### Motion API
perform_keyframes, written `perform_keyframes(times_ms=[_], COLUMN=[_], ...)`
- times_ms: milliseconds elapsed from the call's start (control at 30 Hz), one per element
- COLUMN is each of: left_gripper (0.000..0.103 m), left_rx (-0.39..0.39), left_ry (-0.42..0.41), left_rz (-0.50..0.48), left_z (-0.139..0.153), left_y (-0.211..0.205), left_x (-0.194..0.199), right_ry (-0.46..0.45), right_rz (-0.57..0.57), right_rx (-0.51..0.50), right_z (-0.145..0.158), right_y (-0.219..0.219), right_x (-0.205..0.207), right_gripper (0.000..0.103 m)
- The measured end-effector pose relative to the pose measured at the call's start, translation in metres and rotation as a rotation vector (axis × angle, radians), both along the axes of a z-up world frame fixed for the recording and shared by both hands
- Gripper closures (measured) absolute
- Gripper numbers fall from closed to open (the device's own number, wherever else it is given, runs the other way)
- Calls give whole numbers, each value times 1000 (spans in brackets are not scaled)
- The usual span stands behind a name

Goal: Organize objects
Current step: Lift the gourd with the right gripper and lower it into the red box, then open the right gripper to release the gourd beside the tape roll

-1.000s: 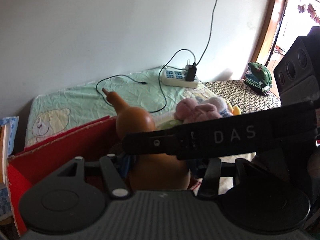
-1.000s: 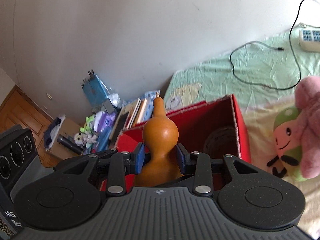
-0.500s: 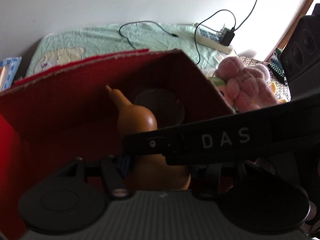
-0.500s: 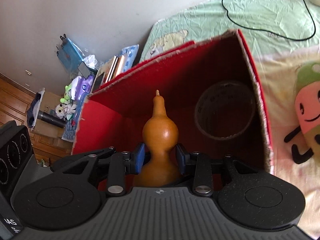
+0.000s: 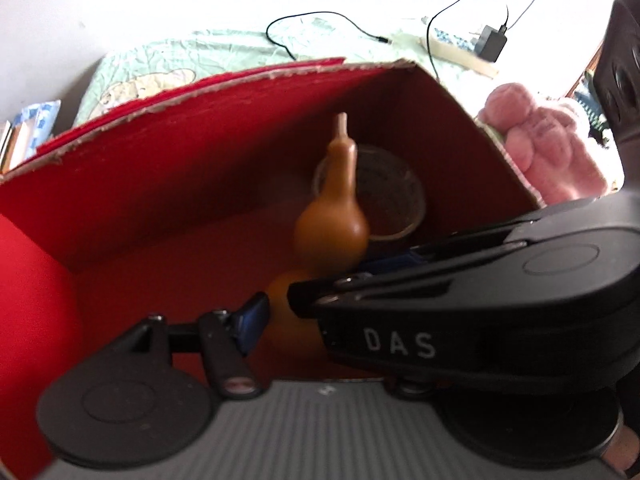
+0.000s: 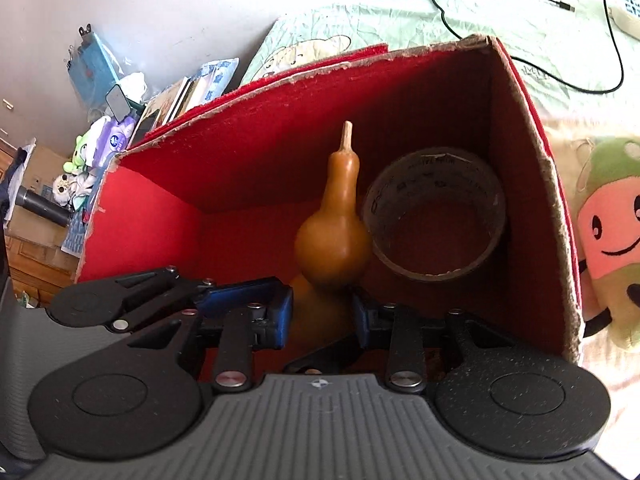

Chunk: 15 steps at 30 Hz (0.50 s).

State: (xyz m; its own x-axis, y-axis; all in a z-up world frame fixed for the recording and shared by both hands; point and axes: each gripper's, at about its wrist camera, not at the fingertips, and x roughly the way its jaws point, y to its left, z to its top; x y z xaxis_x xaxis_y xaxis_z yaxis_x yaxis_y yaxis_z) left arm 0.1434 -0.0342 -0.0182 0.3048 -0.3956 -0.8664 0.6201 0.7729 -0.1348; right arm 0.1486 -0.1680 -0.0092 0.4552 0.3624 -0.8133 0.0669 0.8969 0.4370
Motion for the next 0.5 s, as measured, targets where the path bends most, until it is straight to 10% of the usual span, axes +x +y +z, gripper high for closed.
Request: perform_keyframes(times_ms=[500], left_gripper=[27], left_rx=[-65], left_ry=[-34], left_rz=[-26], left_z=[12], left_y=[17], left_x=[-7], right_ry=[-8], right_rz=[35], right_rx=[56], right_z=[5], right_y=[-13], right_x=[-4], right_gripper=[86])
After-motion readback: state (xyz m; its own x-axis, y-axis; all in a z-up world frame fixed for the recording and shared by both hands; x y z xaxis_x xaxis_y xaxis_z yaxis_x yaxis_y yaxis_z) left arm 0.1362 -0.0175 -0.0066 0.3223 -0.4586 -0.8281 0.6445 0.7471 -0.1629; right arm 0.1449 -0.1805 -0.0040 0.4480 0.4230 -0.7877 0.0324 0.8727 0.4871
